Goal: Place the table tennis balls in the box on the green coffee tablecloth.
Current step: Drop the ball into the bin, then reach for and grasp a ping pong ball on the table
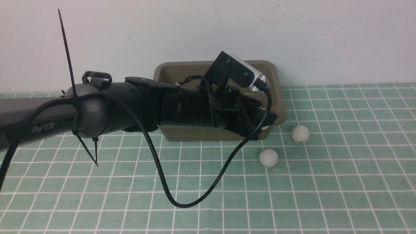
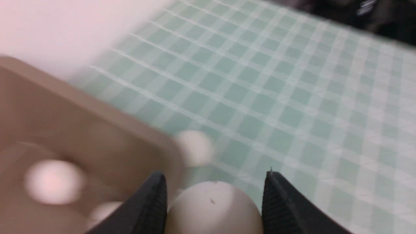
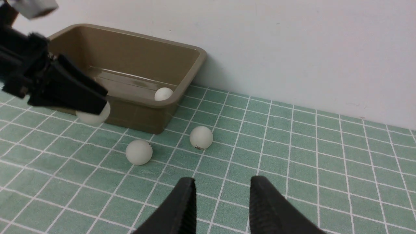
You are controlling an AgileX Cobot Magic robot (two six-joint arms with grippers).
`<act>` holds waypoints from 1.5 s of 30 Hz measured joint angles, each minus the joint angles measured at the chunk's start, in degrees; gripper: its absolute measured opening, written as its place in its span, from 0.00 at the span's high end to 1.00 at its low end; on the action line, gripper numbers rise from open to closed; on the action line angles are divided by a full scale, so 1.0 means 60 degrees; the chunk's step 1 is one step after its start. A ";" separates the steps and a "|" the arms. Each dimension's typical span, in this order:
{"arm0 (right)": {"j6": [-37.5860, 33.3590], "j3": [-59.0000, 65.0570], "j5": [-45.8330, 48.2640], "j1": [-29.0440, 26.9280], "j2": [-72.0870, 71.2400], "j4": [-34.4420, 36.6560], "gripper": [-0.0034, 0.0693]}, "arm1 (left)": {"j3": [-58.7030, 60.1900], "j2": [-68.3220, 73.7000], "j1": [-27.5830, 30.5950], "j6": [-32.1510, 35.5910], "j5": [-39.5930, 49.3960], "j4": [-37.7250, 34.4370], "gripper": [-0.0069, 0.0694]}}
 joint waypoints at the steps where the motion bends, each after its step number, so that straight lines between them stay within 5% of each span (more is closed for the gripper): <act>1: 0.0000 0.0000 0.0000 0.0000 0.0000 0.0000 0.65 | -0.0039 0.0009 0.0000 0.0449 -0.0389 -0.0041 0.47; 10: -0.0009 0.0000 0.0009 0.0000 0.0000 0.0000 0.65 | -0.0290 0.0364 0.0308 0.2728 -0.4146 -0.0271 0.47; 15: -0.0009 0.0000 0.0086 0.0000 0.0000 0.0044 0.65 | -0.0381 0.0522 0.1079 0.2798 -0.3887 -0.0302 0.47; 19: -0.0009 0.0000 0.0148 0.0000 0.0000 0.0059 0.65 | -0.0422 0.0532 0.1388 0.2589 -0.3333 -0.0302 0.34; 24: -0.0009 0.0000 0.0191 0.0000 0.0000 0.0068 0.65 | -0.0434 0.0367 0.1407 0.1284 -0.2814 -0.0302 0.18; 31: -0.0009 0.0000 0.0191 0.0000 0.0000 0.0068 0.65 | -0.0434 -0.0719 0.1412 -0.1195 0.0674 -0.0010 0.17; 36: -0.0009 0.0000 0.0191 0.0000 0.0000 0.0068 0.65 | -0.0434 -0.1389 0.1412 -0.2186 0.2772 0.1848 0.17; 45: -0.0009 0.0000 0.0191 0.0000 0.0000 0.0068 0.65 | -0.0434 -0.3253 0.1412 -0.4175 0.4403 0.4404 0.18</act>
